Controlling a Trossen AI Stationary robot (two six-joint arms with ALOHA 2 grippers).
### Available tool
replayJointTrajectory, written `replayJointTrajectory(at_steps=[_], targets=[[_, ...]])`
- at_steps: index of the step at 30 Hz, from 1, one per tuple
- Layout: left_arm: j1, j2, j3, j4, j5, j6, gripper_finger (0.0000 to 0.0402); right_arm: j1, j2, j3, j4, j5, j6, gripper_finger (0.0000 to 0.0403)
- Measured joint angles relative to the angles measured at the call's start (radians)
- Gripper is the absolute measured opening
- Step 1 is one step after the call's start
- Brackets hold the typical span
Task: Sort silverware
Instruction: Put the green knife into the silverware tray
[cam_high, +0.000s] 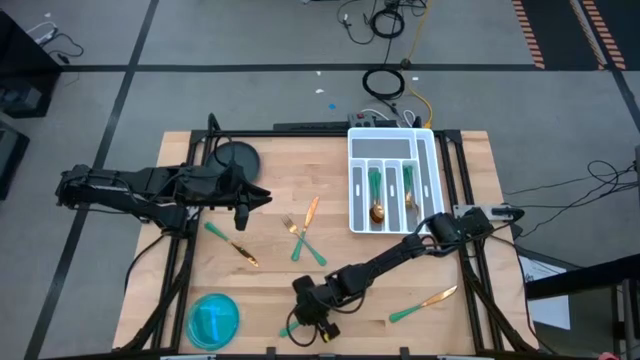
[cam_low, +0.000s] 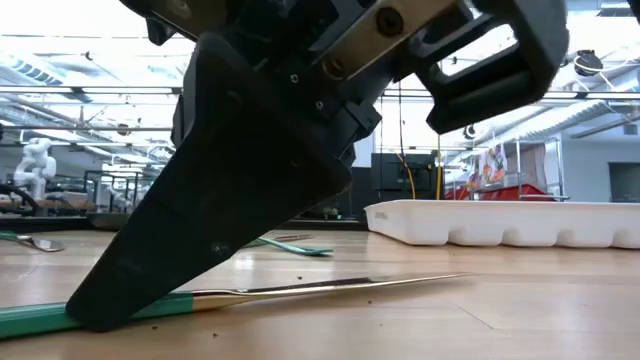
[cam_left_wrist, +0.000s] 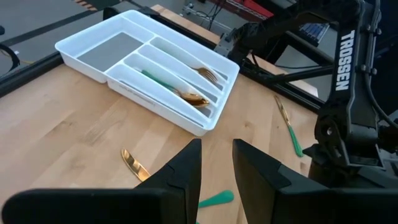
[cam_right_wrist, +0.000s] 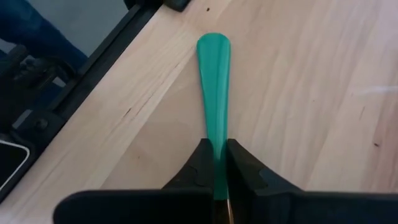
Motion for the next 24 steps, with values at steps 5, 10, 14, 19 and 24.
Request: replayJointTrajectory(at_steps=[5, 10, 14, 19, 24], targets=[[0.000, 0.000, 0.000, 0.001, 0.000, 0.001, 0.0097, 0.003, -0.045, -0.005, -0.013, 0.048, 0.012, 0.0001], [0.000, 0.000, 0.000, 0.003, 0.000, 0.001, 0.0097, -0.015, -0.077, -0.009, -0.050, 0.084, 0.061, 0.0001], [0.000, 0.000, 0.000, 0.005, 0.000, 0.020, 0.0097, -0.018, -0.093, -0.010, -0.078, 0.146, 0.086, 0.0000], [0.000, -0.001, 0.000, 0.010, 0.000, 0.027, 0.0097, -0.023, -0.114, -0.010, -0.129, 0.195, 0.118, 0.0000], [0.000, -0.001, 0.000, 0.010, 0.000, 0.029, 0.0097, -0.036, -0.142, -0.010, -0.146, 0.217, 0.169, 0.0001]])
